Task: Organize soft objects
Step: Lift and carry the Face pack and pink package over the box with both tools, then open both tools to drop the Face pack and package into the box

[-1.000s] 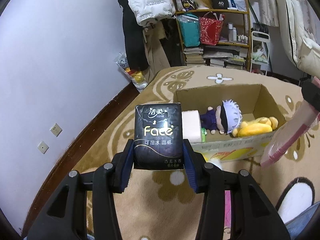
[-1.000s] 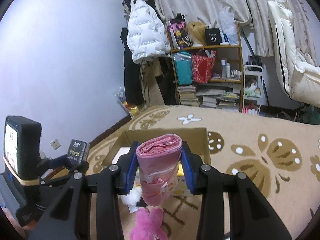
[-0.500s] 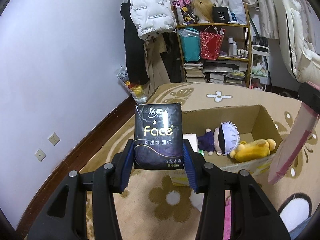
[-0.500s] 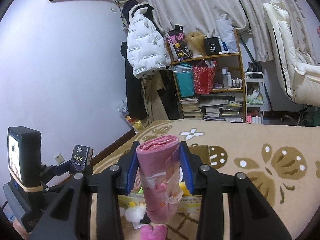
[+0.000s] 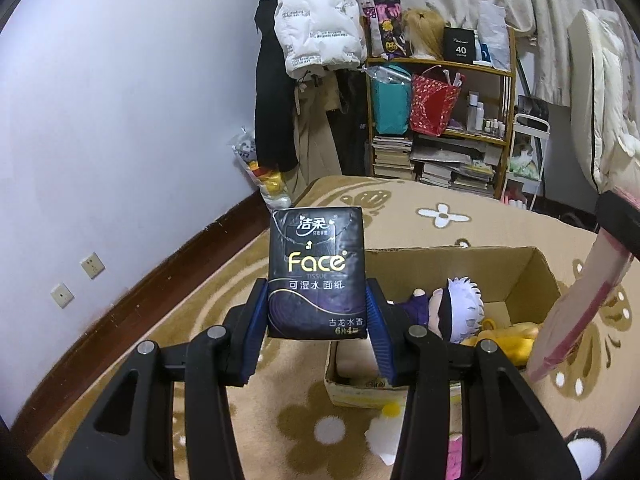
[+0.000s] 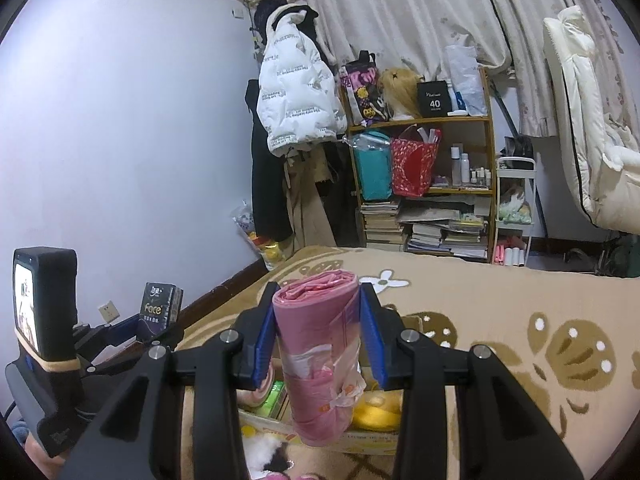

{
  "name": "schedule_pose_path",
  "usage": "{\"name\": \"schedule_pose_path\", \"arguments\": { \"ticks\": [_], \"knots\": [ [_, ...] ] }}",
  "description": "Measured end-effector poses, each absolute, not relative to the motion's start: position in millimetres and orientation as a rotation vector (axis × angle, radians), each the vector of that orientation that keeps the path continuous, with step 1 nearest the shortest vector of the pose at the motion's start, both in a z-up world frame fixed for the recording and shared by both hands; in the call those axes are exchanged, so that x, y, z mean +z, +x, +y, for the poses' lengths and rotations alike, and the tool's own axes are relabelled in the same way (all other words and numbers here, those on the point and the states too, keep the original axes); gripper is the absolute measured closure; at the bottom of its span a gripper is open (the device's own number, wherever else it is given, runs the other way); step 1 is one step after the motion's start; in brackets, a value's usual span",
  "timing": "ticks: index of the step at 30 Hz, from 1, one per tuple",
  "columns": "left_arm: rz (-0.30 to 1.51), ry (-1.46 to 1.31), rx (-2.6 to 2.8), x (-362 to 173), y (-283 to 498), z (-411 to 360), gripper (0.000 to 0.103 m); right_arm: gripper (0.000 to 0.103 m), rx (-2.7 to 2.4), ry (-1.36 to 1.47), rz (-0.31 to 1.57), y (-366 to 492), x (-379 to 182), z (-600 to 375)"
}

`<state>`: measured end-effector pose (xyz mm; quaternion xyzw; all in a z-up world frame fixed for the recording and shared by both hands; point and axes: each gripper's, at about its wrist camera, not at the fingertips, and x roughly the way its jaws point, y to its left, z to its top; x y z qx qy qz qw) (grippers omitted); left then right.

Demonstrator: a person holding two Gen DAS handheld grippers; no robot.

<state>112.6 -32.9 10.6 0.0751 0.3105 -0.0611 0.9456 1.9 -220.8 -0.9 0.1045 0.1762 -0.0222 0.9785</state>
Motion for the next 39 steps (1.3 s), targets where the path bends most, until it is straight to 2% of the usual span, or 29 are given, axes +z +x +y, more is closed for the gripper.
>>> {"name": "schedule_pose_path", "arguments": {
  "ticks": [27, 29, 30, 31, 35, 37, 39],
  "knots": [
    [0.719, 0.16, -0.166, -20, 142, -47, 0.058, 0.062, -0.015, 0.275, 0.454, 58, -35, -236],
    [0.721, 0.176, -0.164, -21, 141, -50, 0.053, 0.062, -0.017, 0.284, 0.469, 60, -37, -239],
    [0.716, 0.184, -0.159, -21, 141, -51, 0.045, 0.062, -0.017, 0.289, 0.479, 61, -39, -240],
    [0.71, 0.188, -0.155, -21, 140, -52, 0.04, 0.062, -0.021, 0.294, 0.487, 61, -41, -242],
    [0.694, 0.206, -0.148, -19, 136, -54, 0.032, 0.06, -0.03, 0.293, 0.513, 61, -46, -243],
    [0.693, 0.212, -0.137, -19, 135, -54, 0.025, 0.055, -0.033, 0.291, 0.522, 60, -48, -242],
    [0.696, 0.221, -0.125, -18, 134, -53, 0.019, 0.038, -0.039, 0.293, 0.526, 58, -49, -242]
  ]
}}
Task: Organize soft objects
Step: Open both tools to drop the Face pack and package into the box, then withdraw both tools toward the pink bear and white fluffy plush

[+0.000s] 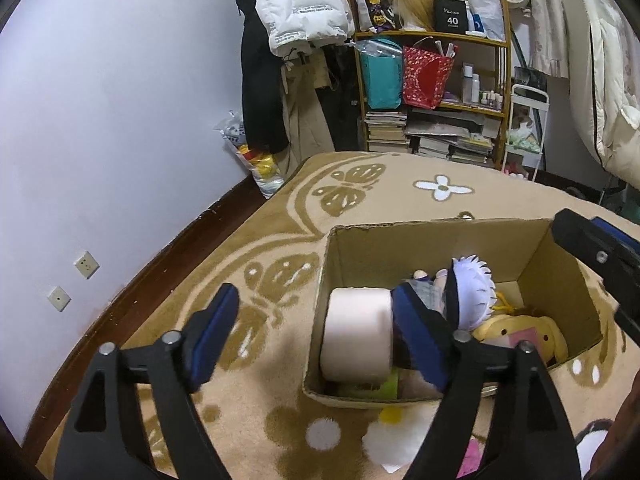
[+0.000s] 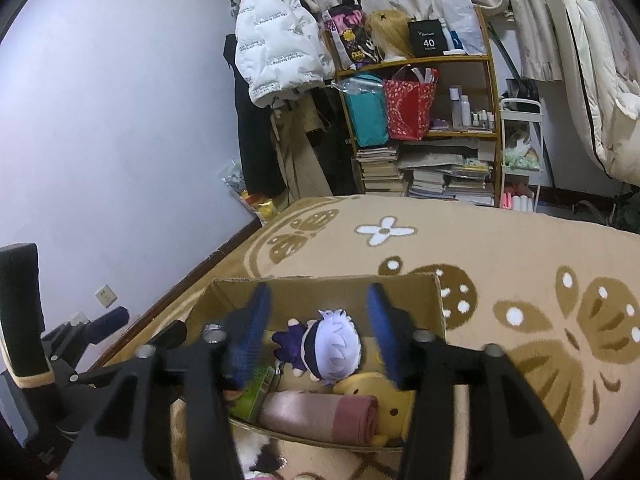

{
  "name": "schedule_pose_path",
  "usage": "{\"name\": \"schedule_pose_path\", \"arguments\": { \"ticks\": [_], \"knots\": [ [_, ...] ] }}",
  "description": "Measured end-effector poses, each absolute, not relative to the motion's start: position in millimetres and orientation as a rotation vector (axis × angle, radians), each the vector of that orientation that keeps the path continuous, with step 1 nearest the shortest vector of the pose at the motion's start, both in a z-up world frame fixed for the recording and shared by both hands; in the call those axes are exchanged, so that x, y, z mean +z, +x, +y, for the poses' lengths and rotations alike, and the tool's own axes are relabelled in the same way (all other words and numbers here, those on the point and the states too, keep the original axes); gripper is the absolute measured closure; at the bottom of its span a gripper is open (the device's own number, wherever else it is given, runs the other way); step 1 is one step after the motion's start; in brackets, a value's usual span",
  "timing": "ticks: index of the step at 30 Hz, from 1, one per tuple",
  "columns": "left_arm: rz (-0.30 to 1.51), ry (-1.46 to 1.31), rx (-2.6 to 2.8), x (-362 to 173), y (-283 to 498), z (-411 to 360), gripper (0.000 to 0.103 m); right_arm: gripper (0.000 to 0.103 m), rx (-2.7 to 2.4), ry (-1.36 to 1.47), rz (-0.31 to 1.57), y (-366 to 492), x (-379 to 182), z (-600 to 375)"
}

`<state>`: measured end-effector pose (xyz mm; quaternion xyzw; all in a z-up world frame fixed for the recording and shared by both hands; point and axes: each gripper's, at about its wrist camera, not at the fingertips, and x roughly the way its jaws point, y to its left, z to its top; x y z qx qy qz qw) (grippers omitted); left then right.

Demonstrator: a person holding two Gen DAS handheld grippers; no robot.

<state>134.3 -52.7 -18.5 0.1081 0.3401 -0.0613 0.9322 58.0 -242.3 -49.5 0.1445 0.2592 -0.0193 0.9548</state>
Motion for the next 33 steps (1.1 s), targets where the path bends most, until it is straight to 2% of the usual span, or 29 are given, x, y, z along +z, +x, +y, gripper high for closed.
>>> {"name": "schedule_pose_path", "arguments": {
  "ticks": [6, 10, 33],
  "knots": [
    [0.692, 0.223, -0.106, -13, 127, -46, 0.008, 0.011, -0.053, 0.292, 0.52, 47, -49, -241],
    [0.693, 0.216, -0.1, -9, 121, -41, 0.004, 0.002, -0.061, 0.29, 0.523, 41, -48, -238],
    [0.739, 0.192, -0.09, 14, 73, -4, 0.003, 0.001, -0.064, 0.222, 0.582, -4, -50, -209]
  ]
}}
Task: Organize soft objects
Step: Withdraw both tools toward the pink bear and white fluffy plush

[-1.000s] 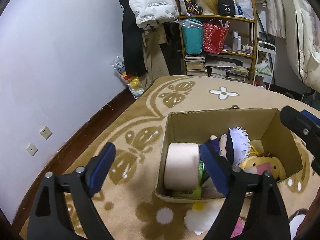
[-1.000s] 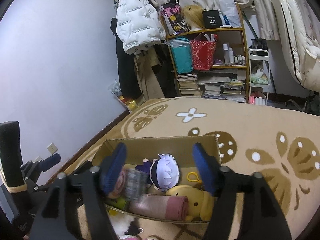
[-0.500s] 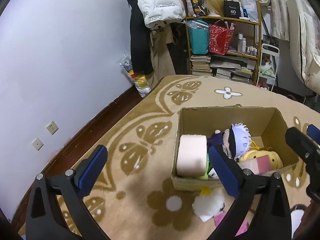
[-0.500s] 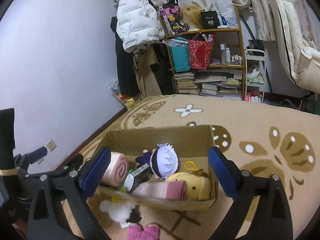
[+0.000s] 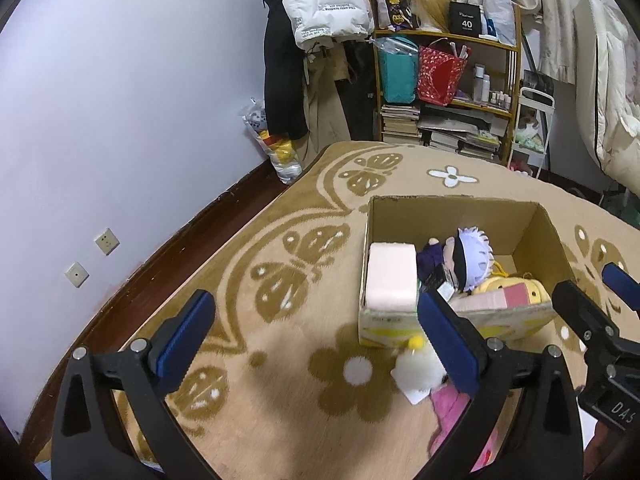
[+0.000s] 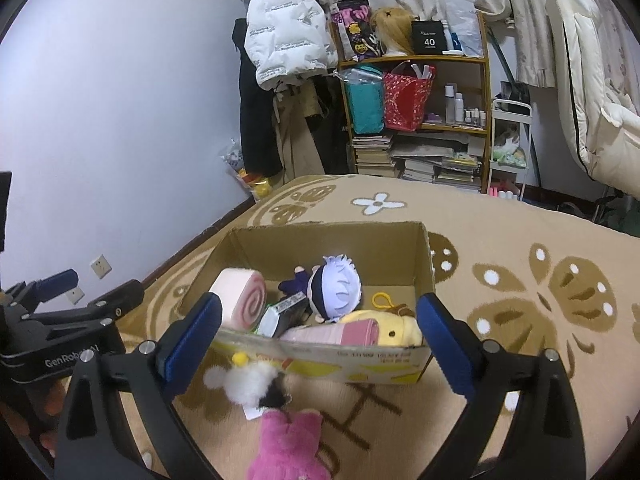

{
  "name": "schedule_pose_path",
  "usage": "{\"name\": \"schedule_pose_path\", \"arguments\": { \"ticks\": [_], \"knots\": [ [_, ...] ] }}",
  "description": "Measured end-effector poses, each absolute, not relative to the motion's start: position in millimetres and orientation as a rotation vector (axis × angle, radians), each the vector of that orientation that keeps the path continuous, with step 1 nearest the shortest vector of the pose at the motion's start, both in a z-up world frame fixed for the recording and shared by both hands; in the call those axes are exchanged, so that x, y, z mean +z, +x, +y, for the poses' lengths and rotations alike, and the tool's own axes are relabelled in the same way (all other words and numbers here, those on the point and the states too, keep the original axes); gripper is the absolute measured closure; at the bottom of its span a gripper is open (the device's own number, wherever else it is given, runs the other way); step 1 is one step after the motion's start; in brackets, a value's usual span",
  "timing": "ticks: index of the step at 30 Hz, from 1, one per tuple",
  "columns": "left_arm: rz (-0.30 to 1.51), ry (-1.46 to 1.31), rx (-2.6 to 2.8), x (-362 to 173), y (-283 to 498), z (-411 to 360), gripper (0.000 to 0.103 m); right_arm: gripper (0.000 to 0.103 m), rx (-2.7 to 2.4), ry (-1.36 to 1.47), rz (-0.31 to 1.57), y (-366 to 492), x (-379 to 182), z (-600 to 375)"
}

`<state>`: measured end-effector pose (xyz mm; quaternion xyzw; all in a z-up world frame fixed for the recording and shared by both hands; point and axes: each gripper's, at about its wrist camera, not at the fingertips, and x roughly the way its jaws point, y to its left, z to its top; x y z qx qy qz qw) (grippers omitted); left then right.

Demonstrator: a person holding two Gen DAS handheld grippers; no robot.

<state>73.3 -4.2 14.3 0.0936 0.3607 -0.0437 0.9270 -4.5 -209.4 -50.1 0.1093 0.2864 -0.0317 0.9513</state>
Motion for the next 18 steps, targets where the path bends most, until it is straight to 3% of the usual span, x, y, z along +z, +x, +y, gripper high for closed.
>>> {"name": "schedule_pose_path", "arguments": {
  "ticks": [18],
  "knots": [
    [0.831, 0.229, -0.082, -2, 59, -2, 0.003, 0.001, -0.059, 0.227, 0.671, -32, -74, -194]
  ]
}}
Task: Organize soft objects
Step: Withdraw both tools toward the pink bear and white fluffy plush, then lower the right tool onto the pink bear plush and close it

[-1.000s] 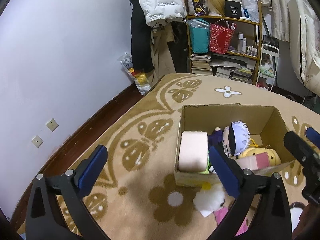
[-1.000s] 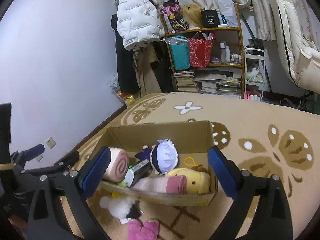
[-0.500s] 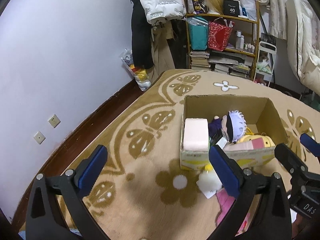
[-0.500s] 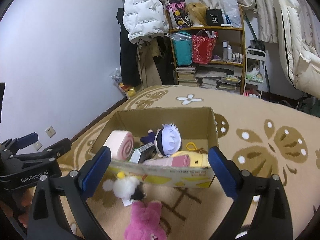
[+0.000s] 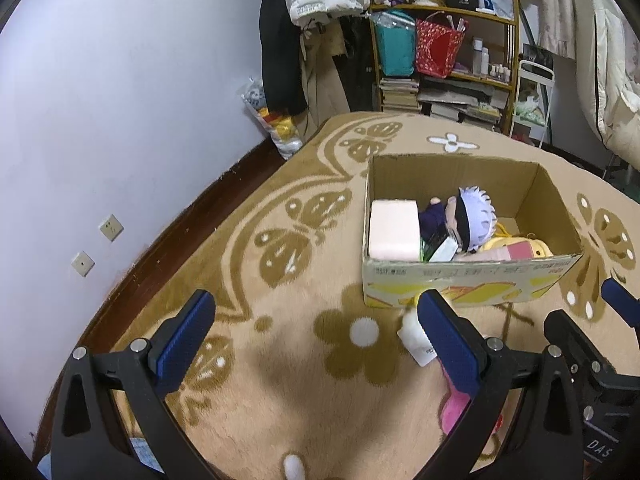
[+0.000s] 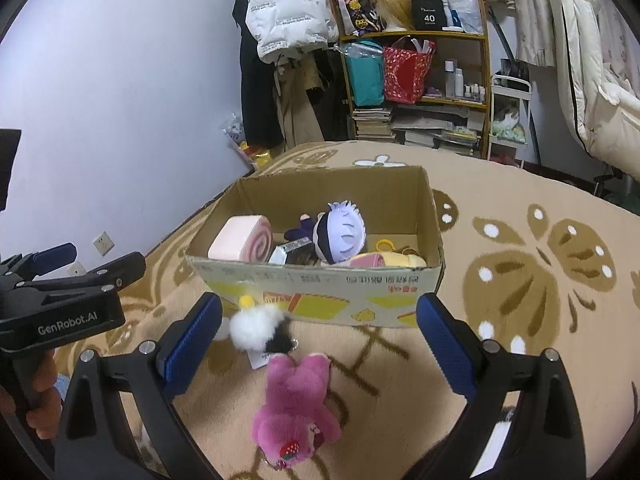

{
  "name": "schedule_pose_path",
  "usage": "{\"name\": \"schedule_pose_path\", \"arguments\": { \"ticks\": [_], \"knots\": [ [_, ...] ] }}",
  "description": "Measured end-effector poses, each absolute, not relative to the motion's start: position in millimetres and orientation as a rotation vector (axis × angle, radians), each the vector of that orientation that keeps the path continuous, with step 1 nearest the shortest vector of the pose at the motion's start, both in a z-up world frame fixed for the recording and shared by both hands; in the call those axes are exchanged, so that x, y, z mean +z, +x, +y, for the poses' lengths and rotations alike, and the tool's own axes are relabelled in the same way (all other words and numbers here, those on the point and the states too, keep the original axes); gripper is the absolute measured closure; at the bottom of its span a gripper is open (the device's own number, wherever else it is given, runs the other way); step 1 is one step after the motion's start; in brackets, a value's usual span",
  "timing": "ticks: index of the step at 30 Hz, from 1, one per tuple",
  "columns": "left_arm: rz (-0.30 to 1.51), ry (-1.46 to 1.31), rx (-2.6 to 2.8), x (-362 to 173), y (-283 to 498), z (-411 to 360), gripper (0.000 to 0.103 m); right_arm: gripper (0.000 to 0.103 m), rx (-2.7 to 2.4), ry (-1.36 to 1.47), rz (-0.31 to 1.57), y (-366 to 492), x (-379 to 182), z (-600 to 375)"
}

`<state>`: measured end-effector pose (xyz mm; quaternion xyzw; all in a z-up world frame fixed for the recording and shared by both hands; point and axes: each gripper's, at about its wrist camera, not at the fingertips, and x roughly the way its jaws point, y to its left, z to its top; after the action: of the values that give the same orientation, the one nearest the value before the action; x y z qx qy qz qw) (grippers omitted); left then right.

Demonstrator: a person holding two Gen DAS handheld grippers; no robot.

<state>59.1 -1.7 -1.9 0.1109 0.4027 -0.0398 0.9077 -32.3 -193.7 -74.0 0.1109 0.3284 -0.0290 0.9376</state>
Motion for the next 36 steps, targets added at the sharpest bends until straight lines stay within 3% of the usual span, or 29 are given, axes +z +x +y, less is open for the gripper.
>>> {"name": "schedule_pose_path", "arguments": {
  "ticks": [29, 36],
  "knots": [
    [1.001, 0.19, -0.134, -48, 85, -14, 0.003, 0.002, -0.036, 0.262, 0.924, -8, -133, -187],
    [1.034, 0.184, -0.158, -59, 94, -22, 0.003, 0.019, -0.013, 0.278, 0.975, 1, -149, -184]
  ]
}}
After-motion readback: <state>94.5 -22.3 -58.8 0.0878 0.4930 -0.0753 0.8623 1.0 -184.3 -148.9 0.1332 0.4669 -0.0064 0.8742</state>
